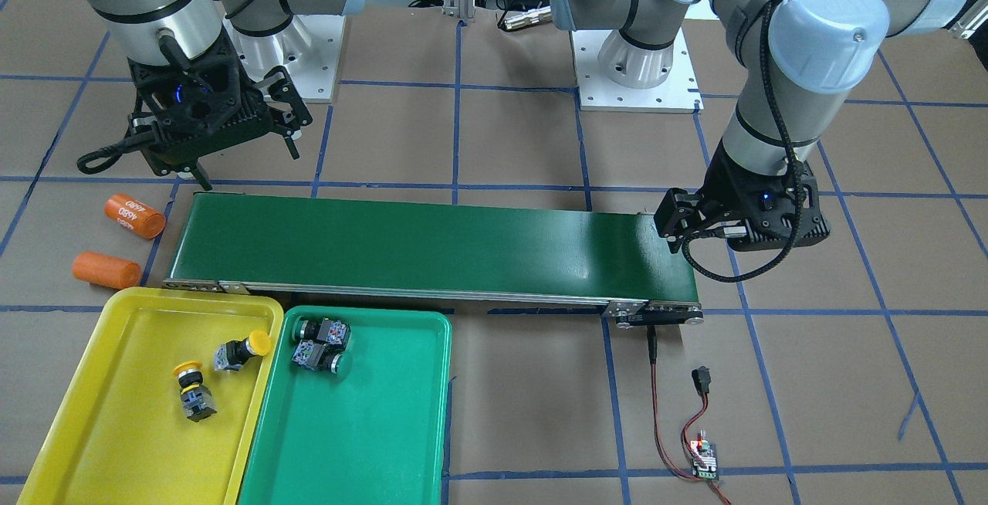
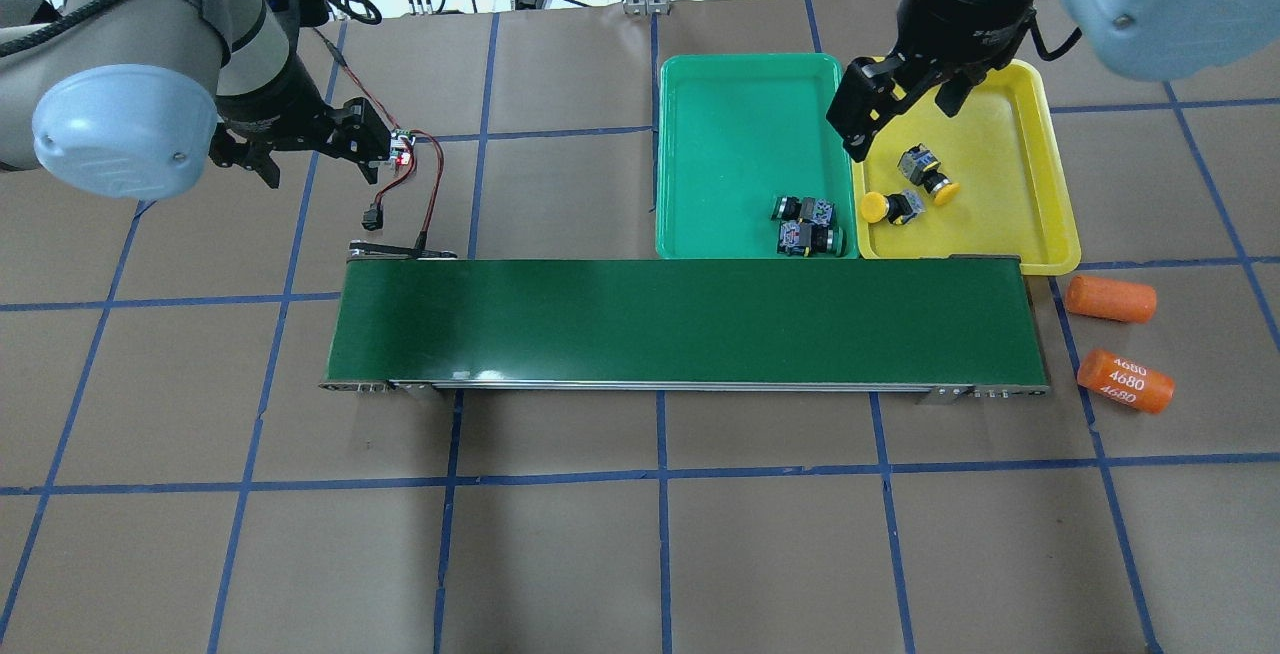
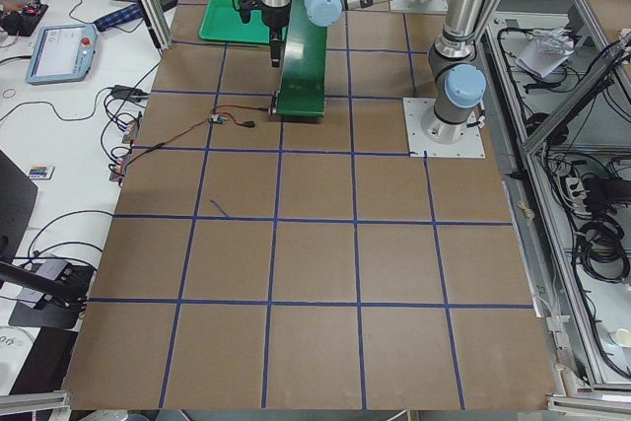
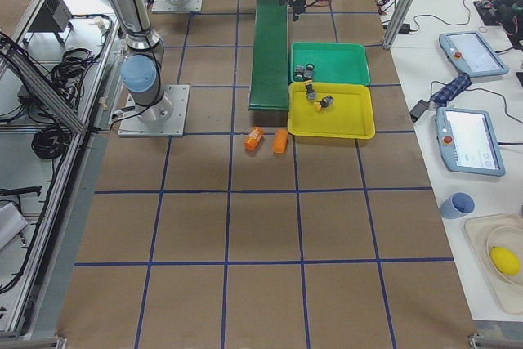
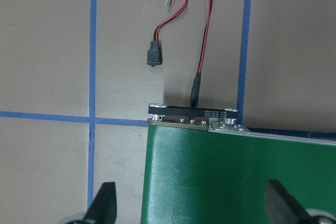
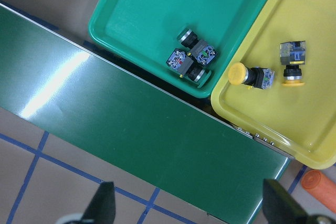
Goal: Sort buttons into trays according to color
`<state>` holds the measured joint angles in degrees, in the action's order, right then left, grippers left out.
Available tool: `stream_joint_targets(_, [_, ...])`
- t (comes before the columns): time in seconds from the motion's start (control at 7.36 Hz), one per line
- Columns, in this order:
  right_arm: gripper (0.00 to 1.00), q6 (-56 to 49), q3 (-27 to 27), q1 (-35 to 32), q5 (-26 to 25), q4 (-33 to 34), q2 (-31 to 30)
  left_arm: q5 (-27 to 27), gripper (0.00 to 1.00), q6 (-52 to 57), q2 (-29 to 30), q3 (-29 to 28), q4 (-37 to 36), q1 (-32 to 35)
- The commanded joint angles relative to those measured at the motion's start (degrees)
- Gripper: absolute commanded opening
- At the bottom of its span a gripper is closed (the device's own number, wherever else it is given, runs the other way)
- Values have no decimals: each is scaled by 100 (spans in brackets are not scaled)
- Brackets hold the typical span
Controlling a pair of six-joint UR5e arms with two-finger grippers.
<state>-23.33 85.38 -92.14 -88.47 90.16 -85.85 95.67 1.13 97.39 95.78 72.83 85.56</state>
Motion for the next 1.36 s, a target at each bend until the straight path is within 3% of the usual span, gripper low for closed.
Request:
stream_joint_targets(0.0, [100,736,14,65,-3,-68,-64,21,100,-8,51,-15,65,-13])
stream_joint_targets(0.27, [100,997,22,56,-160,-121,-178,30,100,-43,43,-33,56,-13])
stream_joint_targets(0.54, [100,2267,40,56,-101,-323,-230,30,100,-78,113,-42,65,31])
stream_joint_targets(0.82, [100,2761,101,56,101,-384,-231,-49,100,-95,166,-138,73,40])
stream_joint_targets(1.22, [100,2685,128,-31,120,-385,-266,-75,100,-96,262,-453,345,48])
